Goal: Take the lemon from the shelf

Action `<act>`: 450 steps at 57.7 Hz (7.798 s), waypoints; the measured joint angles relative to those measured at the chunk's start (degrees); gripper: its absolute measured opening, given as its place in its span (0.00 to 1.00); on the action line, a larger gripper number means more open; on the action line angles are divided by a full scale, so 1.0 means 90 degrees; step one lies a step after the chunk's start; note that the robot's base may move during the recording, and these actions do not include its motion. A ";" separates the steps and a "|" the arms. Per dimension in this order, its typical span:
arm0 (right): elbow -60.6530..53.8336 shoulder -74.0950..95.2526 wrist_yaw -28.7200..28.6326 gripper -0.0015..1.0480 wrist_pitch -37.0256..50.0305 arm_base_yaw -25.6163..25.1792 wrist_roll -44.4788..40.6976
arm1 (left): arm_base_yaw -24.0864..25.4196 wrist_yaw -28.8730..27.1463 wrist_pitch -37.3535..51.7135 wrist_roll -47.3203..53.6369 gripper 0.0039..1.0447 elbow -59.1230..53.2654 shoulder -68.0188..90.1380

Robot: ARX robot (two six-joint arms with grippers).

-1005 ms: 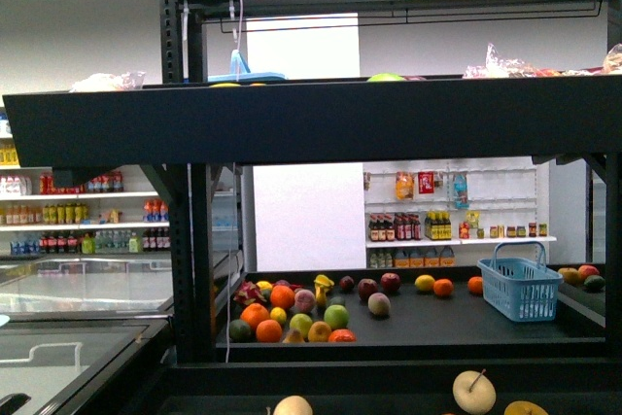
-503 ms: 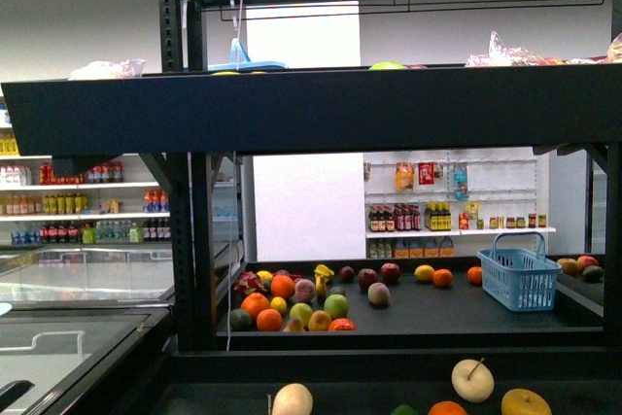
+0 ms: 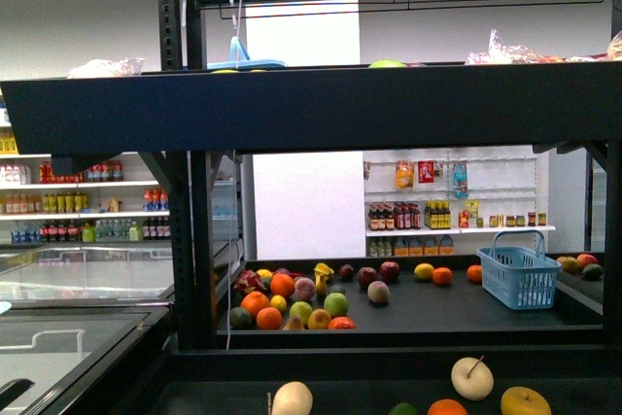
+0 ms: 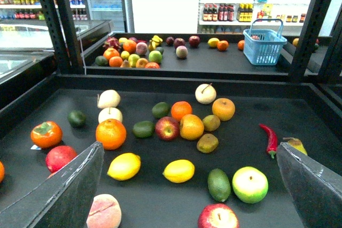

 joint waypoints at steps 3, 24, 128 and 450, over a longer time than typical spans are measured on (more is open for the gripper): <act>0.0002 0.0000 0.0000 0.93 0.0000 0.0000 0.0000 | -0.0012 -0.0012 0.0027 0.0017 0.57 0.0002 0.0017; 0.0000 0.0000 -0.0002 0.93 0.0000 0.0000 0.0000 | -0.0027 0.0270 0.0068 0.0180 0.17 -0.0036 -0.0189; 0.2744 0.8063 -0.0787 0.93 0.0845 -0.1086 0.1217 | -0.6987 -0.0398 0.0573 0.1154 0.11 -0.2419 -0.2069; 0.4617 1.2976 -0.3126 0.93 0.4787 -0.1270 -0.0566 | -0.6982 -0.0381 0.0580 0.1137 0.11 -0.2356 -0.1991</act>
